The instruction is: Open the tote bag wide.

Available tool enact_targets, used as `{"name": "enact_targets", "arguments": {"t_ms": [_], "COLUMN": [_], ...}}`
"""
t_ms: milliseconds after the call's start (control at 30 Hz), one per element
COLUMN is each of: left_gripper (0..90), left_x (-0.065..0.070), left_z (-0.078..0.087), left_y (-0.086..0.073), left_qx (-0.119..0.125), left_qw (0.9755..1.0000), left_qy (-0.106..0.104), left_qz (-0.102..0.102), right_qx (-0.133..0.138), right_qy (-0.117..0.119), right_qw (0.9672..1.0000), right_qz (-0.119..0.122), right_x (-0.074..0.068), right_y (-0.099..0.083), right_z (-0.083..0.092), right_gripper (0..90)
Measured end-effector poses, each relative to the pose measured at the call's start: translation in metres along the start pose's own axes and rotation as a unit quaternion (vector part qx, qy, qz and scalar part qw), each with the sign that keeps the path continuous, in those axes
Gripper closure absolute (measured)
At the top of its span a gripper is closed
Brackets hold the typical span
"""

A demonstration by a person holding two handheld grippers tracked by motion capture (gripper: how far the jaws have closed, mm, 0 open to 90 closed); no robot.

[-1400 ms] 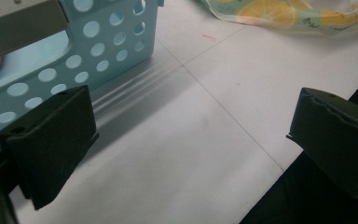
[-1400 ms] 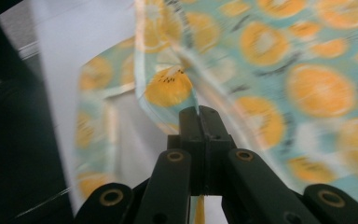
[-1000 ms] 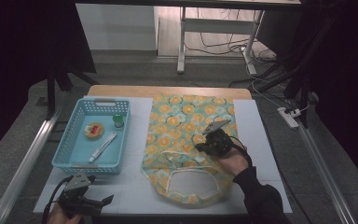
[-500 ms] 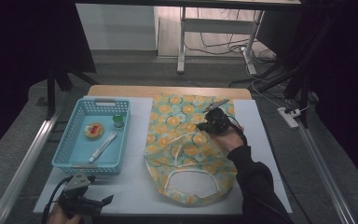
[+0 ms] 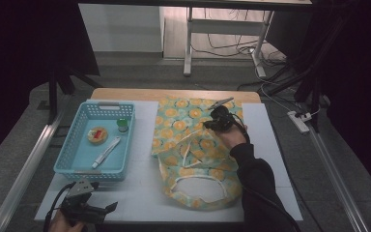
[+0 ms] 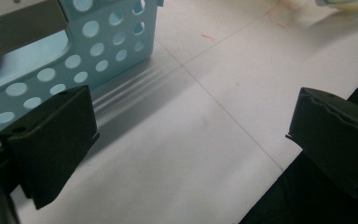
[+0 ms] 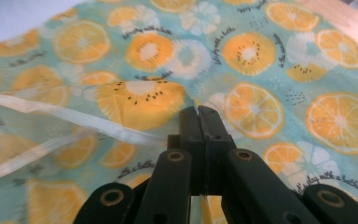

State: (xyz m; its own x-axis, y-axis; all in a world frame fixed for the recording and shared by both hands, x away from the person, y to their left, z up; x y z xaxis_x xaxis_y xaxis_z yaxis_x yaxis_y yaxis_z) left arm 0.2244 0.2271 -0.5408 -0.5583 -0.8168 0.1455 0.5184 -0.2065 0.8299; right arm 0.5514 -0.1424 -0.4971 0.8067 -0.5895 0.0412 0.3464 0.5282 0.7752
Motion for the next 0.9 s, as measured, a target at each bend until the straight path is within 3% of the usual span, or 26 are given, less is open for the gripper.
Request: {"name": "enact_targets", "arguments": {"t_ms": [233, 367, 600, 900], "left_gripper": [1.0, 1.0, 1.1, 1.1], "left_x": [0.000, 0.000, 0.001, 0.001], "left_z": [0.000, 0.000, 0.000, 0.000], "left_y": [0.000, 0.000, 0.000, 0.000], "left_qx": [0.000, -0.001, -0.001, -0.002], "left_qw": [1.0000, 1.0000, 1.0000, 1.0000], "left_qy": [0.000, 0.000, 0.001, 0.002], "left_qz": [-0.002, -0.003, -0.003, -0.004], "right_qx": [-0.032, -0.039, -0.006, 0.021], "right_qy": [0.006, 0.012, 0.016, 0.042], "right_qw": [0.9993, 0.9987, 0.9979, 0.9976], "right_qz": [-0.017, -0.030, -0.062, -0.051], "right_x": [0.000, 0.000, 0.003, -0.014], "right_y": [-0.023, -0.027, -0.020, -0.010], "right_z": [-0.026, -0.028, -0.015, 0.013], "right_gripper": [89.5, 82.1, 58.4, 40.3]}}
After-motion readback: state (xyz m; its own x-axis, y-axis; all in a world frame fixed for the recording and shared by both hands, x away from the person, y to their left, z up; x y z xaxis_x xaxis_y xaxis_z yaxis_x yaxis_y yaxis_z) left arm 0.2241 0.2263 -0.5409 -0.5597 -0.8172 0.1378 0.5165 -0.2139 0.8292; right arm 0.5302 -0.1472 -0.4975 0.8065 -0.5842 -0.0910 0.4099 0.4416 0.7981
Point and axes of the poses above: each handheld gripper's, and its own axes: z roughly backward along the jaws, y roughly out of its top, x roughly to its right, the point moved 3 cm from there along -z, roughly forward along the jaws, and after that the axes turned 11 degrees about x, right-handed, at the moved point
